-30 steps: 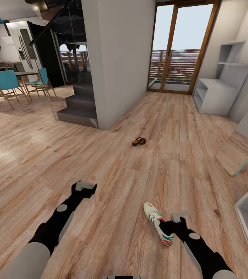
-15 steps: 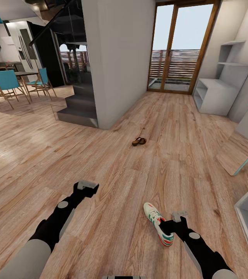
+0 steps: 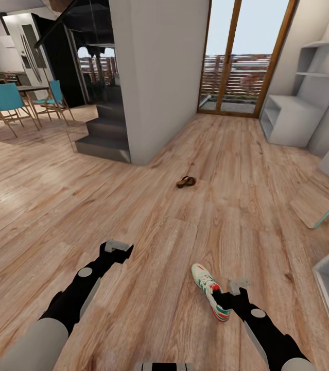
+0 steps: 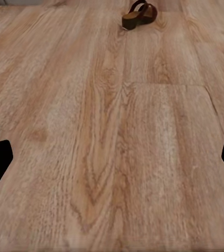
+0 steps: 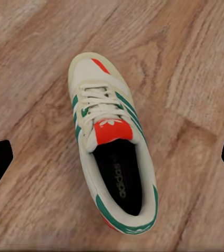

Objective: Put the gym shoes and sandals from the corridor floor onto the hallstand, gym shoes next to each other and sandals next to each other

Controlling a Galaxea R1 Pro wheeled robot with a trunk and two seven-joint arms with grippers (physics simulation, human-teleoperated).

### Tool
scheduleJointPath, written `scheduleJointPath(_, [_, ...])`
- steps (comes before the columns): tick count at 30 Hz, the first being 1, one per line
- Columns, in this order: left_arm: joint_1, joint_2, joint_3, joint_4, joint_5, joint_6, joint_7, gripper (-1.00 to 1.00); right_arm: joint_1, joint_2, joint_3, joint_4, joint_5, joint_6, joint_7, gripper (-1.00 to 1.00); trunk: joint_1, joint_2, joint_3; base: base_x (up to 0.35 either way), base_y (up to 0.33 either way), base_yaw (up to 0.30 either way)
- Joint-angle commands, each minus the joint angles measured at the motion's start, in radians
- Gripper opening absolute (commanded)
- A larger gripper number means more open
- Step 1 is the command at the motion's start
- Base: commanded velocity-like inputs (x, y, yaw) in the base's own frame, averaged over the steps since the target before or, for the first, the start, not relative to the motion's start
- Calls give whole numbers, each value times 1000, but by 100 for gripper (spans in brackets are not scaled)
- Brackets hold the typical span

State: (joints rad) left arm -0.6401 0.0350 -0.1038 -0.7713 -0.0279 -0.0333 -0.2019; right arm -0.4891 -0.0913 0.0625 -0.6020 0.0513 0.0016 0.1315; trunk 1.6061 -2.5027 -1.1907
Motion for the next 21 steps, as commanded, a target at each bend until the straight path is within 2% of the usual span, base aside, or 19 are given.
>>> scheduleJointPath(1, [-1,0,-2,0,-3,-3,0,100,0,-1,2,-1,5,0,0,100,0,-1,-6,0,0,134])
scheduleJointPath(11, [-10,1,-3,-4,-3,-8,-1,100,0,-2,-3,-1,6,1,-3,100,5,-3,-56,0,0,167])
scheduleJointPath(17, [-9,3,-6,-3,-3,-8,-1,100,0,-5,-3,-1,6,1,-1,100,7,-4,-88,0,0,89])
scheduleJointPath(21, [-8,5,-7,-3,-4,-8,-1,100,0,-10,2,0,8,1,3,100,7,-4,-93,0,0,21])
